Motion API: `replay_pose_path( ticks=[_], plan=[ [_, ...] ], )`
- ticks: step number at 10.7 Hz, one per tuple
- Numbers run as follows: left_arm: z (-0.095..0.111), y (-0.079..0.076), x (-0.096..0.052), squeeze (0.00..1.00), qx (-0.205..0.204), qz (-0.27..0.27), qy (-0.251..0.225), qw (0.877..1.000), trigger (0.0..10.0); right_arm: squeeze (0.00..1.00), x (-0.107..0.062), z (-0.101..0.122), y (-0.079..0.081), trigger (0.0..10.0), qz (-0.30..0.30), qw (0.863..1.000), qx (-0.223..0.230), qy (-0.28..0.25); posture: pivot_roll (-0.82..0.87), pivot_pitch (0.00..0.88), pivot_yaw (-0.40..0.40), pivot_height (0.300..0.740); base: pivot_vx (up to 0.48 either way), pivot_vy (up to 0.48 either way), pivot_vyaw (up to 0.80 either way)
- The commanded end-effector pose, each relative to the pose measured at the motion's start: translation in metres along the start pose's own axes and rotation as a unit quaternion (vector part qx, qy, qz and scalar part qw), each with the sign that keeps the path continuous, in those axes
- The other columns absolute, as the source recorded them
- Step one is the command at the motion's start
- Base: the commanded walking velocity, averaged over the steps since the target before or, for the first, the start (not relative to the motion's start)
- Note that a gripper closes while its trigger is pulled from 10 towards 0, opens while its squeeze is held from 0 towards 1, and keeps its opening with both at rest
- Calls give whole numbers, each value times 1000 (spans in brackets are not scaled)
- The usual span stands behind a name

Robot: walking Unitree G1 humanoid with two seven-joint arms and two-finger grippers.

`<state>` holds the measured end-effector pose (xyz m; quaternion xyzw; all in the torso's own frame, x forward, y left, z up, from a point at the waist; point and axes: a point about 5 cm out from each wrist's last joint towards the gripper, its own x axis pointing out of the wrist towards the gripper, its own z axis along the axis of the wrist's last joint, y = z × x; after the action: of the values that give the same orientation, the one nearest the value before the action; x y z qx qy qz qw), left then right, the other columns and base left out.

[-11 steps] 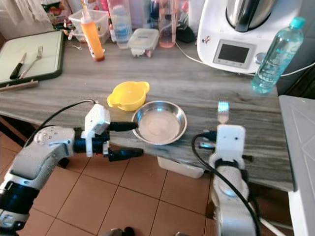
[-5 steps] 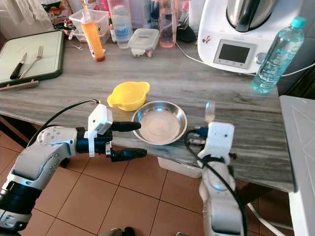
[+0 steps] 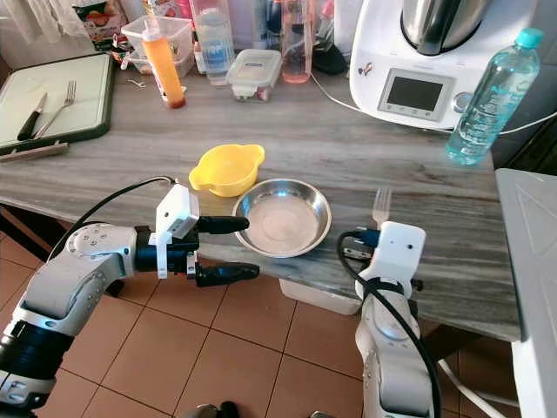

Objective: Setting the table

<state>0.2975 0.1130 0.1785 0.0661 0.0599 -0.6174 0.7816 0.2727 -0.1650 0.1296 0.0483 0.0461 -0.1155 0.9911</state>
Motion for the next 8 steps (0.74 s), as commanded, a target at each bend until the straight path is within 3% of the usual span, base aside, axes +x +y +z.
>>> replay_pose_path(
  ticks=[1, 4, 8],
  plan=[
    [3, -3, 1, 0, 10, -8, 7, 1000, 10000, 0, -2, -7, 13, 10000, 3, 999, 43, 16, -29, 139, 72, 740, 0, 0, 0],
    [3, -3, 1, 0, 9, -10, 8, 1000, 10000, 0, 7, -8, 30, 10000, 18, 997, 74, 19, -20, 139, 75, 740, 0, 0, 0],
    [3, -5, 1, 0, 8, -14, 10, 1000, 10000, 0, 11, -12, 37, 10000, 13, 992, 122, 34, -8, 139, 76, 740, 0, 0, 0]
  ],
)
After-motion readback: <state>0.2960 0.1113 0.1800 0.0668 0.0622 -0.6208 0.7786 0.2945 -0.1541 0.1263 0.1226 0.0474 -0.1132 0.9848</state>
